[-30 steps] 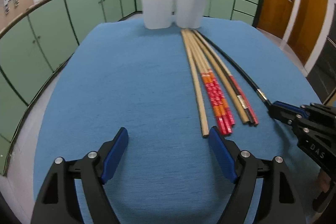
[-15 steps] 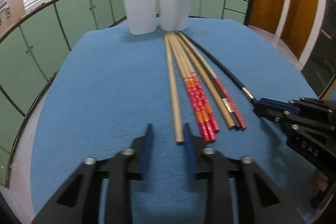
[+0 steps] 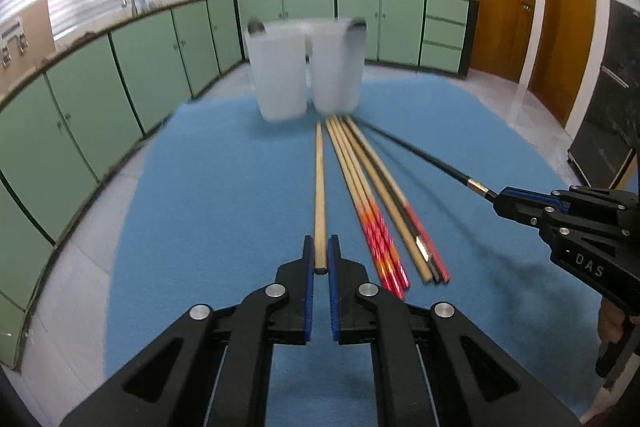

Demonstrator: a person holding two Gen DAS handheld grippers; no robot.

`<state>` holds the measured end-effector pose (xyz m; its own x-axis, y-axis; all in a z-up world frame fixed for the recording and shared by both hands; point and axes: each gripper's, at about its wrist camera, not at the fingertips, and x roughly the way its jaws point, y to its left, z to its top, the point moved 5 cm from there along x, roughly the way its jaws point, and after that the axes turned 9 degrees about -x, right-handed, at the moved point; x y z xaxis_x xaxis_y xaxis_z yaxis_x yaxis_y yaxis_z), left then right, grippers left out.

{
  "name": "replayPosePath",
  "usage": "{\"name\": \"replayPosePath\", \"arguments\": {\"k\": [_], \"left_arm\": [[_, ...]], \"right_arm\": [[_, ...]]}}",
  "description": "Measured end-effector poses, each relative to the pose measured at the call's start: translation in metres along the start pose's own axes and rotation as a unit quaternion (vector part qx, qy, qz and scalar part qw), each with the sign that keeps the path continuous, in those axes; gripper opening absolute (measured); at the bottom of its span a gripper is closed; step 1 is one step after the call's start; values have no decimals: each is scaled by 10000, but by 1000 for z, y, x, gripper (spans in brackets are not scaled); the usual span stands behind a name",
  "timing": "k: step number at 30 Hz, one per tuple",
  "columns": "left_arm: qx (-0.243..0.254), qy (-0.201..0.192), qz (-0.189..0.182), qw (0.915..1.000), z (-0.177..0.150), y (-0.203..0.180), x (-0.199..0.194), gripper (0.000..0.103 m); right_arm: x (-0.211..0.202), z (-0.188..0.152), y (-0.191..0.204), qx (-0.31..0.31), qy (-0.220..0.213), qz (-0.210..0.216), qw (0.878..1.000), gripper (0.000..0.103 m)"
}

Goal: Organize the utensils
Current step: 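Grasp a black chopstick with the right tool while the left grasps a wooden one, then insert the black chopstick in the holder with right tool while left inserts the wooden one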

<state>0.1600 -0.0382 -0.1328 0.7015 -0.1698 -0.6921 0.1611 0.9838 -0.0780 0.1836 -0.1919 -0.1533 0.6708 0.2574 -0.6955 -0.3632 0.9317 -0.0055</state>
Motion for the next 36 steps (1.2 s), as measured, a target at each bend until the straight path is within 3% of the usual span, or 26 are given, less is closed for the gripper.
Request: {"name": "replayPosePath", "arguments": {"k": [8,16,36], "left_arm": [[62,-643,-83,9979,49,3,-40,6],[90,-1024,-237,9944,92,4,-56,6],[25,-1427,-567,9881,160,12,-53,6]], "right_arm": [[-38,50,-16,-69,-552,-66,9984,6],[-60,105,-32,-176,-881,-59,9959,6],[-68,194,-37,-742,-866,268,9931,6]]}}
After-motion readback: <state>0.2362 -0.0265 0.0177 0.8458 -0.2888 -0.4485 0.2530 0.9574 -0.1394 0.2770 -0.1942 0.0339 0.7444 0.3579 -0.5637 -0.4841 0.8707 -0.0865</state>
